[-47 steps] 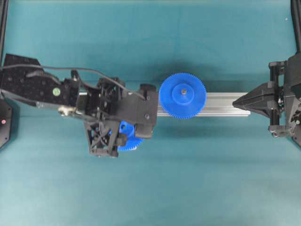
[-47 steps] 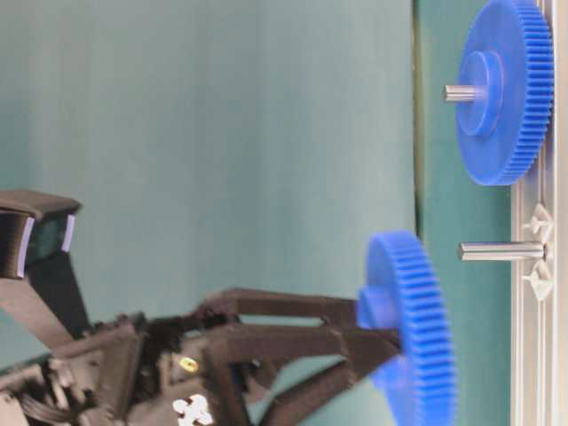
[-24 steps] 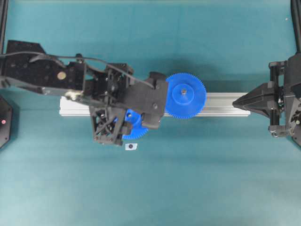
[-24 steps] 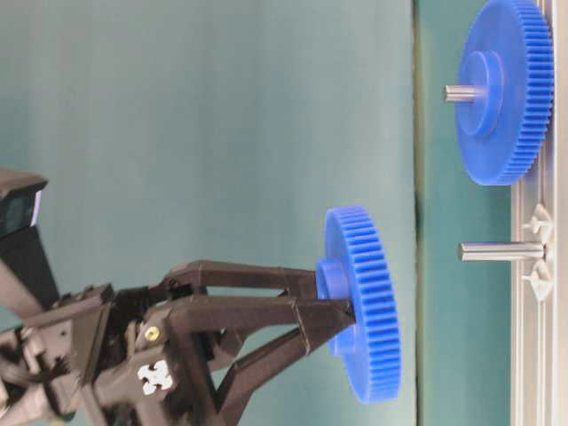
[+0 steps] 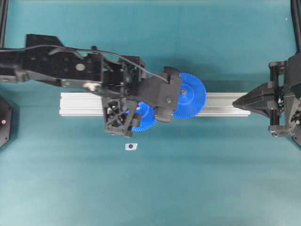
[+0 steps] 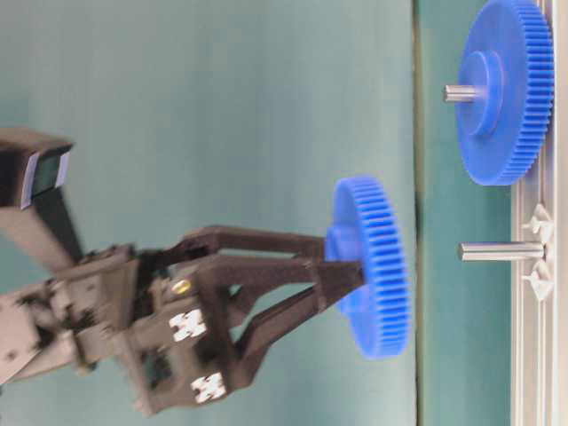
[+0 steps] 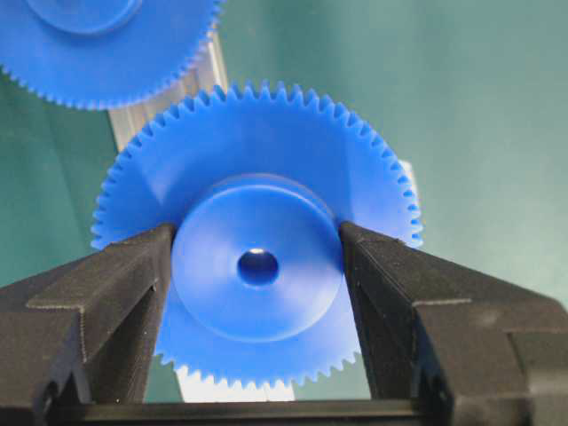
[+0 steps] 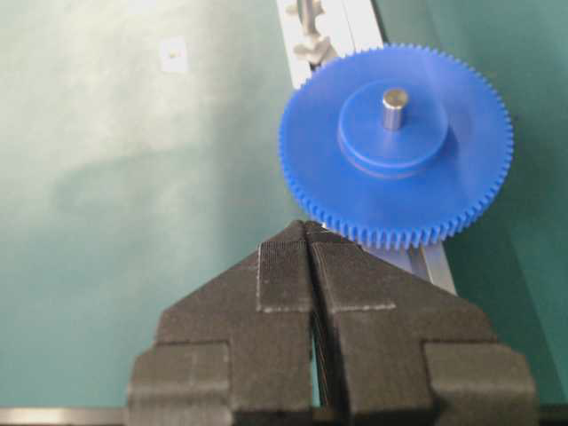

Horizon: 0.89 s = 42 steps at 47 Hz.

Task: Find the location of the shaft and insert the small gear.
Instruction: 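Carry the gear to the empty left shaft and align its hole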

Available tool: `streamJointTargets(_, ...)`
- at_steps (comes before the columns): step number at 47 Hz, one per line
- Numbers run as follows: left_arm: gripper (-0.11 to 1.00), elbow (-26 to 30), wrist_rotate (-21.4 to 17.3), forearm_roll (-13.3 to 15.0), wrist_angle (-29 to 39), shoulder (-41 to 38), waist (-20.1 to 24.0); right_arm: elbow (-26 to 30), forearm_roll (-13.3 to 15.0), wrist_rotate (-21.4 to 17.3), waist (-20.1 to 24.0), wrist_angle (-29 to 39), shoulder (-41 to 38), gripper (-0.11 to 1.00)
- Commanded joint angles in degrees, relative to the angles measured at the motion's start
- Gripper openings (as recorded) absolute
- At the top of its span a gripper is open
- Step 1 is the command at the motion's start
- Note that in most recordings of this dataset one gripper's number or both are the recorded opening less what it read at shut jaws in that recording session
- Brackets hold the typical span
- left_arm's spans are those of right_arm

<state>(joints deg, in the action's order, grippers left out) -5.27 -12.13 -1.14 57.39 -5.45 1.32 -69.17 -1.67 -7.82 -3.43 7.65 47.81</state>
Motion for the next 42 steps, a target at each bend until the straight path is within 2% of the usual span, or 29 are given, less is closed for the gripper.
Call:
streamJointTargets(1, 0.64, 2.1, -0.1, -0.2, 0.0, 0.2, 0.4, 0.5, -0.1, -0.5, -0.1, -0.5, -0.3, -0.02)
streamJointTargets(42, 0.64, 2.0, -0.3, -0.2, -2.2, -2.9, 2.8, 0.0, -0.1, -0.5, -0.1, -0.5, -0.3, -0.02)
